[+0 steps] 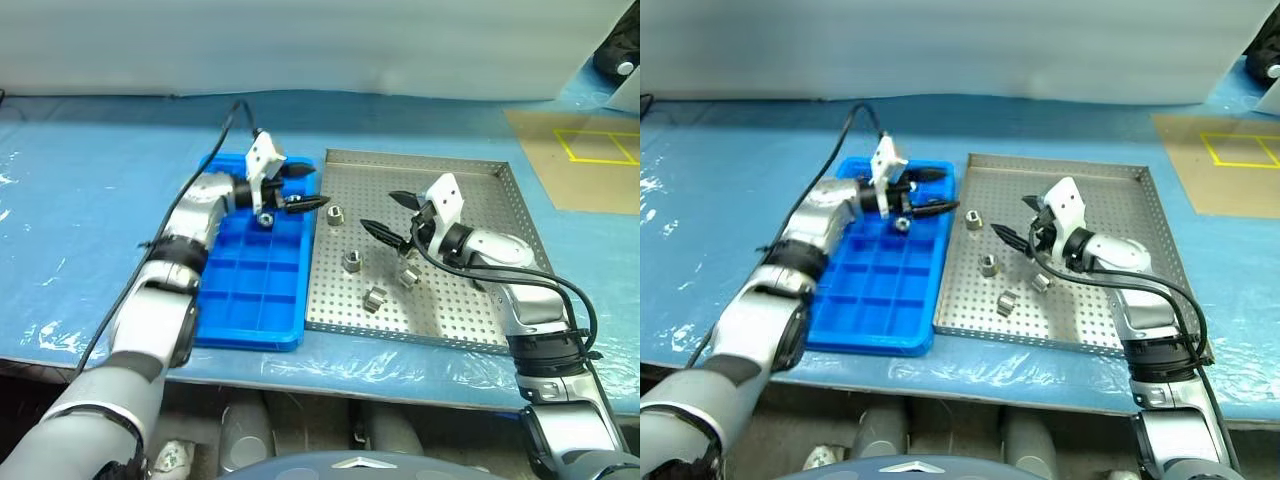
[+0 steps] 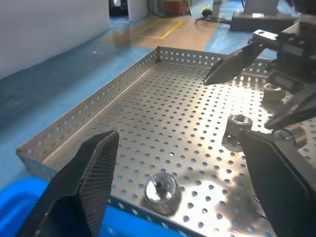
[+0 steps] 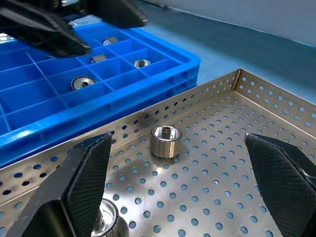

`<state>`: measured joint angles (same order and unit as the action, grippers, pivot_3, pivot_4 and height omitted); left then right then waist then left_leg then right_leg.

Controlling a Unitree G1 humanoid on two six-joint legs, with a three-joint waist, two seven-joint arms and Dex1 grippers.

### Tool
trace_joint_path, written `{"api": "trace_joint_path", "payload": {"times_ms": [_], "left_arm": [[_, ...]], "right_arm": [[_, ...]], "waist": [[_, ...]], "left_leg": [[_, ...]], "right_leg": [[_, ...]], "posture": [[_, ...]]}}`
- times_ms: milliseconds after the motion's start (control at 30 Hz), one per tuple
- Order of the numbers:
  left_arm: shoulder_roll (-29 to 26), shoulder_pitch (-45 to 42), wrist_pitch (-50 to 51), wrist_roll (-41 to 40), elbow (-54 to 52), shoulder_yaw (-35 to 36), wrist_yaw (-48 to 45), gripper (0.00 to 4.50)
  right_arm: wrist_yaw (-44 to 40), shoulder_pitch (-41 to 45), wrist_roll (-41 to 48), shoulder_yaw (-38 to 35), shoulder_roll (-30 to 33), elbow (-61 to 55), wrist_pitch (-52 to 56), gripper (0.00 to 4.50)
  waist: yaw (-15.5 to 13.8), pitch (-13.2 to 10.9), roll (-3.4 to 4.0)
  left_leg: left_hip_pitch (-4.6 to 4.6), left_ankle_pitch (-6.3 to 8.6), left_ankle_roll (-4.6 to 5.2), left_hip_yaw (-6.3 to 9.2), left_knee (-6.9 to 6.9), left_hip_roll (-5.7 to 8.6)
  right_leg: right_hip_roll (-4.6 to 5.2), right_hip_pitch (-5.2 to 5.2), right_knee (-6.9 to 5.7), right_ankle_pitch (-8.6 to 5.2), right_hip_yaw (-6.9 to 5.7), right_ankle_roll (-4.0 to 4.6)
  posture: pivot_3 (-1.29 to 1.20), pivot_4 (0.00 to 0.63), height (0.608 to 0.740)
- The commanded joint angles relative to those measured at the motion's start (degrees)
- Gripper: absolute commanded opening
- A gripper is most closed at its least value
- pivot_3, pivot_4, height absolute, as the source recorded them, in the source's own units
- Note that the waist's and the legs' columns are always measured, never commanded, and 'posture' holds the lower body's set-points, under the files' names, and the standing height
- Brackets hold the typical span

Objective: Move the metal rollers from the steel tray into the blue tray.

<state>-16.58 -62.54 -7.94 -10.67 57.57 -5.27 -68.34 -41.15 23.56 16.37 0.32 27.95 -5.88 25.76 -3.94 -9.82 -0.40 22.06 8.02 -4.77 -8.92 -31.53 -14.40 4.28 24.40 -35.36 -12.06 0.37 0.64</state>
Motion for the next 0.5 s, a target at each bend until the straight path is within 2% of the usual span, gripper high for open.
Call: {"api": "trace_joint_path", "payload": {"times_ms": [33,167,300,500], "left_arm": [[1.52,-5.70,-6.17,4.99,9.20,-1.27,0.28,4.08],[3.23,-9.61,-10.84,13.67,15.29,-6.13,2.09,4.08],[4.09,-10.67,-11.44,20.83,18.50,-10.09,4.61,4.08],[6.18,-12.49,-8.82,24.98,20.16,-9.76,10.23,4.08]], "right_arm": [[0.67,-0.71,1.68,-1.54,0.62,-5.21,1.49,4.44],[-0.30,-1.25,5.19,-2.01,1.46,-11.87,5.75,4.44],[-1.99,-1.28,6.12,-0.61,3.57,-14.76,7.77,4.44],[0.28,-2.65,6.42,-1.35,3.92,-18.15,9.58,4.44]], "waist": [[0.24,0.00,0.00],[0.59,0.00,0.00],[1.45,0.00,-0.01],[1.83,-0.01,-0.01]], "left_leg": [[-0.02,0.01,0.02,0.00,0.00,0.01],[-0.02,0.02,0.03,0.01,0.07,0.01],[-0.04,0.03,0.05,0.00,0.07,0.05],[-0.05,0.09,0.16,-0.05,-0.07,0.22]], "right_leg": [[-0.01,0.00,0.02,0.01,0.01,-0.02],[-0.02,0.00,0.08,0.03,0.19,-0.06],[-0.05,-0.08,0.22,0.09,0.46,-0.16],[-0.03,-0.15,0.36,0.23,0.79,-0.37]], "posture": [[-0.24,0.150,0.740],[-0.33,0.150,0.740],[-0.39,0.150,0.740],[-0.47,0.150,0.740]]}}
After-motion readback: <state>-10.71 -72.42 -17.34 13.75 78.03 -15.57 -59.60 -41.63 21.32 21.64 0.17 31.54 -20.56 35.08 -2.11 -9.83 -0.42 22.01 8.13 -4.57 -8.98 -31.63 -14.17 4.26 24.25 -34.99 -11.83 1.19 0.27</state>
